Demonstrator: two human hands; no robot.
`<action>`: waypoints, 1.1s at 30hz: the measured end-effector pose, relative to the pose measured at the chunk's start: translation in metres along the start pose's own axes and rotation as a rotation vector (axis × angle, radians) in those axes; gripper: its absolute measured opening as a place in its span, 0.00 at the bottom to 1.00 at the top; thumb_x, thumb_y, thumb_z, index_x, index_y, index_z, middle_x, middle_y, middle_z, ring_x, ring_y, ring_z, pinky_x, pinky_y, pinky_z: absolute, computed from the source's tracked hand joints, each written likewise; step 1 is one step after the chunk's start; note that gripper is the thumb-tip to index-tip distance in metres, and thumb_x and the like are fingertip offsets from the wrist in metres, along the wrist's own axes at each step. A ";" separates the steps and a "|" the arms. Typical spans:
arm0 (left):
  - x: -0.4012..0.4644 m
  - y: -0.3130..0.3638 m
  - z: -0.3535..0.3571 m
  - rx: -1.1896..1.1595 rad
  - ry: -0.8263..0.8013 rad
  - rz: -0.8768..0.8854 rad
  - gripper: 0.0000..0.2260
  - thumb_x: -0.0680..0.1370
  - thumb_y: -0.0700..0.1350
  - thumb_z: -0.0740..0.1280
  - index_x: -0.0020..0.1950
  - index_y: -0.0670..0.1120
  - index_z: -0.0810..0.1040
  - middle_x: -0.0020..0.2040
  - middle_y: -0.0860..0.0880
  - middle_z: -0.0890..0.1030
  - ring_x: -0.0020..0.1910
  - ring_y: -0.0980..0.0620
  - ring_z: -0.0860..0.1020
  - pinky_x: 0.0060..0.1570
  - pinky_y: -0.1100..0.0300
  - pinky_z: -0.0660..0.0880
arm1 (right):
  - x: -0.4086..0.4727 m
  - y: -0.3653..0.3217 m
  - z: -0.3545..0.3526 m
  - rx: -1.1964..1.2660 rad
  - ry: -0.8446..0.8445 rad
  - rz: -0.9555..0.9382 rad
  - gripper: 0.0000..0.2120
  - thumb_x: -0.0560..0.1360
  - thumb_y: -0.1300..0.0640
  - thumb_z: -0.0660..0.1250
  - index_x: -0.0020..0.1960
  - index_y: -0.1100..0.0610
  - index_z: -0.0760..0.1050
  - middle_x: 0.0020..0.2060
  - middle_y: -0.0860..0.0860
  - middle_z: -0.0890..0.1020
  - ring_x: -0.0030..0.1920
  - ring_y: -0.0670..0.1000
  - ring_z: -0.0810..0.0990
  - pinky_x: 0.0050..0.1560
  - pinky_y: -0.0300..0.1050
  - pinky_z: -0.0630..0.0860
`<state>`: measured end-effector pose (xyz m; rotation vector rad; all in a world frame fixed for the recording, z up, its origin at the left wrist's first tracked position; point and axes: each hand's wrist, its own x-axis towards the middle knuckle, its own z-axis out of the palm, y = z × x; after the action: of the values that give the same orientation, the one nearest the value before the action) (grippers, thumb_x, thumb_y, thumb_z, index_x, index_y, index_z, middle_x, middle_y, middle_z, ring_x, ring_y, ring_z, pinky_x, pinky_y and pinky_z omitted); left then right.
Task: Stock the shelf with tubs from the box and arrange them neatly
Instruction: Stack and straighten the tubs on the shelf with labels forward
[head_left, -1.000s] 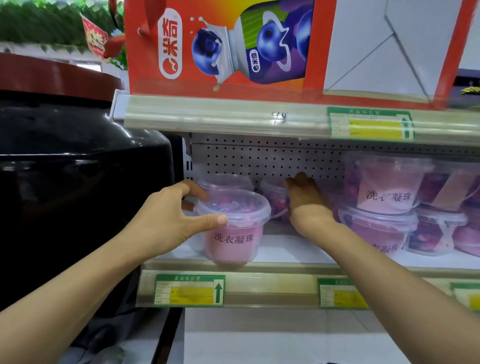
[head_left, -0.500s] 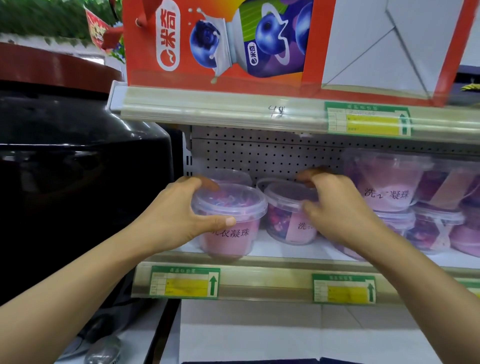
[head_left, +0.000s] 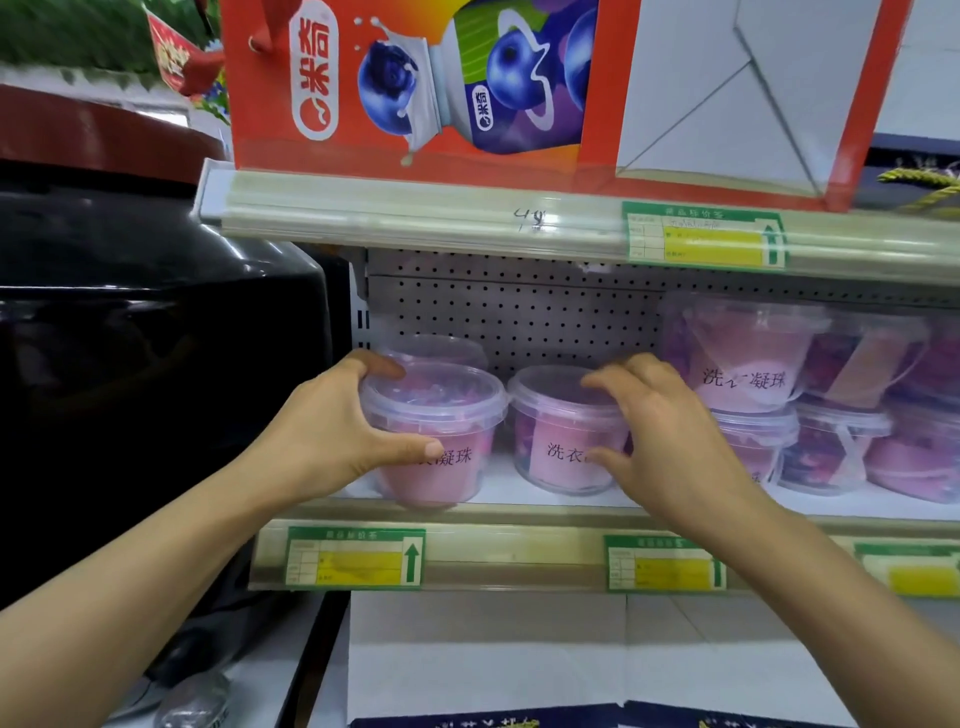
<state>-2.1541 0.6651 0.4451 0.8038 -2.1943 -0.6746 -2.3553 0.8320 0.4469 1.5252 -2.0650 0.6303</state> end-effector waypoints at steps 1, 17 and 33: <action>0.000 -0.001 -0.001 0.000 -0.012 0.003 0.36 0.55 0.58 0.79 0.60 0.54 0.72 0.54 0.56 0.78 0.53 0.55 0.77 0.58 0.57 0.75 | -0.001 0.002 0.000 -0.010 0.001 0.032 0.22 0.66 0.64 0.75 0.57 0.58 0.74 0.52 0.54 0.76 0.53 0.56 0.74 0.51 0.48 0.72; -0.012 -0.002 -0.001 -0.004 -0.044 0.075 0.32 0.65 0.50 0.78 0.65 0.57 0.67 0.57 0.61 0.72 0.58 0.59 0.72 0.59 0.64 0.69 | -0.037 -0.035 -0.046 0.045 0.490 -0.078 0.10 0.69 0.67 0.71 0.49 0.61 0.75 0.44 0.55 0.81 0.40 0.58 0.79 0.34 0.51 0.76; -0.014 -0.007 -0.008 -0.235 -0.052 0.085 0.43 0.56 0.67 0.74 0.67 0.54 0.66 0.59 0.64 0.74 0.59 0.66 0.73 0.60 0.64 0.70 | 0.016 -0.094 0.011 0.257 0.588 -0.122 0.27 0.66 0.66 0.74 0.63 0.64 0.72 0.57 0.62 0.73 0.55 0.51 0.70 0.55 0.39 0.72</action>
<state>-2.1379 0.6685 0.4399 0.5754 -2.1318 -0.8992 -2.2703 0.7882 0.4554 1.3679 -1.4782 1.1689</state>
